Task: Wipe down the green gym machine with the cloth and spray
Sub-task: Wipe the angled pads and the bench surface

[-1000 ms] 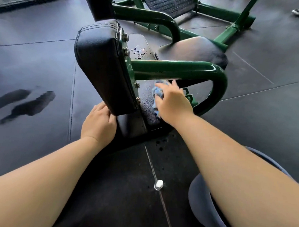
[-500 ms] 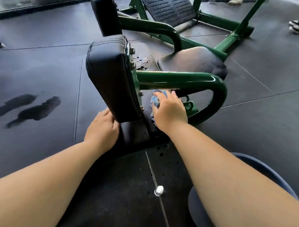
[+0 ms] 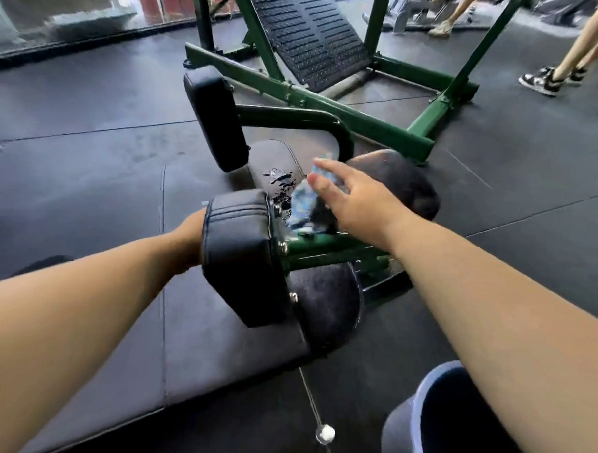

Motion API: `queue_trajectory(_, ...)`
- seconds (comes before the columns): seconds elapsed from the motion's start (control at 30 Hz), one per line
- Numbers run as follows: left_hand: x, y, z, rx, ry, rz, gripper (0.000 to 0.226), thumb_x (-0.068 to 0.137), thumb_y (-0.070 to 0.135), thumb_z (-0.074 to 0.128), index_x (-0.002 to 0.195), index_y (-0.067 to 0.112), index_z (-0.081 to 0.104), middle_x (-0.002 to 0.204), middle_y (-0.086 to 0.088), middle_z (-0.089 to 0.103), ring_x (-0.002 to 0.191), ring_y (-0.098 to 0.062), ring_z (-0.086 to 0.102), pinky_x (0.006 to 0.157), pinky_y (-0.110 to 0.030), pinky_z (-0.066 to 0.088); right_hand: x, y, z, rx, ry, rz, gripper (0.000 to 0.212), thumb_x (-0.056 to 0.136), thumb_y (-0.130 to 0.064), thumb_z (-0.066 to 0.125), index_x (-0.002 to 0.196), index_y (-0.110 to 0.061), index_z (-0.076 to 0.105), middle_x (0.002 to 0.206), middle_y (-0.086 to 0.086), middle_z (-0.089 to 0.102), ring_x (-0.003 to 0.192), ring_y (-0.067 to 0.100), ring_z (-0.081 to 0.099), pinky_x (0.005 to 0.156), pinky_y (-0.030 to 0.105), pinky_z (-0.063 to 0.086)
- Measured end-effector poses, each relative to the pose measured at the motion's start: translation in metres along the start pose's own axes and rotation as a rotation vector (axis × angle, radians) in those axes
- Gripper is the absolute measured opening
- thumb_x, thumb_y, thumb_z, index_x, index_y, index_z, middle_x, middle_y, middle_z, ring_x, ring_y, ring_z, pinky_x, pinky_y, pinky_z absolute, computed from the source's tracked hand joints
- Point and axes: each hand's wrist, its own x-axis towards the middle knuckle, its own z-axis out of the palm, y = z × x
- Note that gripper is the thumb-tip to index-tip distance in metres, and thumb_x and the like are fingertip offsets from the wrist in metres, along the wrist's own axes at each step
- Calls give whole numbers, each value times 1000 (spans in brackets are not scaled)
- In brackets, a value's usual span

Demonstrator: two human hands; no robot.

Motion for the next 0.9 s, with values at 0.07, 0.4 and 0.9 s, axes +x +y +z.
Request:
queue_trajectory(0.07,30,8,3,-100,-115,8,32,100,2,39,131,-1,48,95,-20,65,65,-3,63,65,-13,49,32,7,4,-92,-102,107,44,96,-53,45,136,-36,51,142,-3,52,130,17,47,108,27,32)
queue_trajectory(0.4,123,-36,45,1154,-301,737,79,79,82,21,144,38,34,155,-3,6,142,-42,6,109,-61,2,122,87,-15,-854,-662,241,64,102,-46,35,152,-42,-4,162,5,-14,148,36,-10,120,52,6)
queue_trajectory(0.9,174,-17,58,971,-374,915,46,91,49,35,120,24,61,156,-5,27,143,-39,23,115,-57,16,157,122,18,-700,-429,186,49,102,-51,16,146,-57,-4,159,-11,-23,146,25,-25,112,65,-12)
